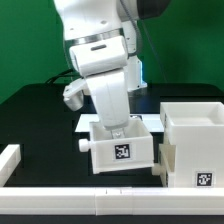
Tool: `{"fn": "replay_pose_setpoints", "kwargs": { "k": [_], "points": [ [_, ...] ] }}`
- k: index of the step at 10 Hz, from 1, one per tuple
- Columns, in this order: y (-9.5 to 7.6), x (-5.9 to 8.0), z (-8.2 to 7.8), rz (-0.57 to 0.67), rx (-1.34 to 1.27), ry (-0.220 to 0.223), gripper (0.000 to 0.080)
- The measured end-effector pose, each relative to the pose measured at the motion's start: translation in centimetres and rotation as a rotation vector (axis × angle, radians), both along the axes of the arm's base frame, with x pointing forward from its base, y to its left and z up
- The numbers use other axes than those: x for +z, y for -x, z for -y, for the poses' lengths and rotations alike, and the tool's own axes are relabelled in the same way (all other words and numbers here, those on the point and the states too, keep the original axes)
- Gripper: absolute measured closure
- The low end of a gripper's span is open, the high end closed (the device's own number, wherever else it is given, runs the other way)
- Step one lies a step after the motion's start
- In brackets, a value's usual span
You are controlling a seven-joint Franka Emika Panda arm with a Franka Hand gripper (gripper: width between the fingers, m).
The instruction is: Assemble drawer
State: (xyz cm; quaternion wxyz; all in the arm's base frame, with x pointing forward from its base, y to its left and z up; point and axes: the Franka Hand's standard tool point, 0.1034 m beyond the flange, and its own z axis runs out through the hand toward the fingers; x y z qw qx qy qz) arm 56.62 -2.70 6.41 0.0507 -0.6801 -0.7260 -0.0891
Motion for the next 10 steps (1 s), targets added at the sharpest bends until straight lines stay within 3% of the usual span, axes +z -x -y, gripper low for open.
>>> {"fn": "replay_pose_setpoints", "kwargs": {
  "k": [3,10],
  "points": [
    [0.2,-0.2,-2.4,-0.017,-0.016,0.004,0.0768],
    [1.0,-0.8,-3.1,-0.036,-0.05,0.002,0.0768]
  ]
}}
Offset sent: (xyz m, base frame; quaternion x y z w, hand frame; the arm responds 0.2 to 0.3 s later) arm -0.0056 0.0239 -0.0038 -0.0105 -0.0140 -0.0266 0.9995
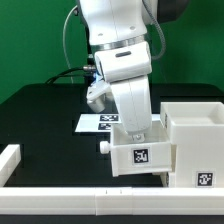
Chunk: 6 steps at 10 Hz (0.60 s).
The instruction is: Assemble drawer
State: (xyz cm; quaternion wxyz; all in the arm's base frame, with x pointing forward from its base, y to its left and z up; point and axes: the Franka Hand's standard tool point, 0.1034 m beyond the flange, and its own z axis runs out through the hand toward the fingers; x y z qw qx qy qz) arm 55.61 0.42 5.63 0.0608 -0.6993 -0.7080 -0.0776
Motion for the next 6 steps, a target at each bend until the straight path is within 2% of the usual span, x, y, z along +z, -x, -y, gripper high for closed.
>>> {"fn": "replay_pose_setpoints", "kwargs": {
  "k": [6],
  "points": [
    [-0.2,0.2,-2.1,-0.012,-0.046,-0.003,0.0768]
  ]
}}
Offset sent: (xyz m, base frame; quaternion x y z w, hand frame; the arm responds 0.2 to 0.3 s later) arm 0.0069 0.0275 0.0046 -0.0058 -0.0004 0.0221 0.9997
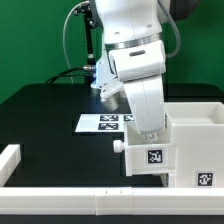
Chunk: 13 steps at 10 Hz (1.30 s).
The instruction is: Assemble drawer
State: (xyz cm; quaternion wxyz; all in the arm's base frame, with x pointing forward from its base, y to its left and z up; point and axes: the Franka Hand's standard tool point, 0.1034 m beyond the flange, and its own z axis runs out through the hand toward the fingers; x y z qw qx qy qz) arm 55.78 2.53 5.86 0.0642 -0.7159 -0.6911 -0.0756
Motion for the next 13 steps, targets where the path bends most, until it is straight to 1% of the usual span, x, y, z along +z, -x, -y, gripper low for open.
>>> {"fn": "replay_pose_setpoints", "kwargs": {
  "k": [2,5,6,7,8,9,10,11,12,13],
  "points": [
    [0.0,0.0,-0.4,-0.007,-0.029,-0.001,0.0768],
    [0.0,0.0,-0.3,-0.007,-0.03,-0.001,0.0768],
    [0.0,0.0,-0.3,-0.007,-0.03,-0.001,0.0656],
    [-0.1,0.5,0.1,-0.009,-0.033,0.004,0.0656],
    [-0.3,1.6,0.4,-0.007,-0.03,0.014,0.051],
    [-0.4,2.5,0.7,-0.007,-0.026,0.024,0.0337],
    [-0.4,3.5,1.1,-0.02,-0.024,0.034,0.0337],
    [-0.8,4.5,1.8,-0.023,-0.026,0.043,0.0195],
    [-1.1,5.1,2.8,-0.02,-0.027,0.05,0.0164],
    [-1.0,5.2,4.0,-0.025,-0.034,0.051,0.0164]
  ]
}}
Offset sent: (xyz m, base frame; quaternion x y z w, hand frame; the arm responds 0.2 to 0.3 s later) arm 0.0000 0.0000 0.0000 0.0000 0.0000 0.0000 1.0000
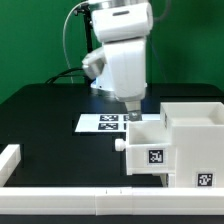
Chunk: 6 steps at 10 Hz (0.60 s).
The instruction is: Assemble drawer
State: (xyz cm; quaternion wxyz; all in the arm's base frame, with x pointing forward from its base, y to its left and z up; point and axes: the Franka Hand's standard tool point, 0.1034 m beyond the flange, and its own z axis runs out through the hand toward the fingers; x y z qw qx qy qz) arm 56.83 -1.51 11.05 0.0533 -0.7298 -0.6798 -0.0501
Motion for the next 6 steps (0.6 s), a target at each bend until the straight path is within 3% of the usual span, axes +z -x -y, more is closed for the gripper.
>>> {"fn": "replay_pose_setpoints", "kwargs": {
  "k": [2,3,6],
  "points": [
    [-0.1,0.1,3.2,-0.017,-0.023,0.004,0.015],
    [0.2,-0.8,3.9,-0.031,-0.032,-0.002,0.015],
    [0.0,-3.0,3.5,-0.041,-0.049,-0.024,0.015]
  ]
}}
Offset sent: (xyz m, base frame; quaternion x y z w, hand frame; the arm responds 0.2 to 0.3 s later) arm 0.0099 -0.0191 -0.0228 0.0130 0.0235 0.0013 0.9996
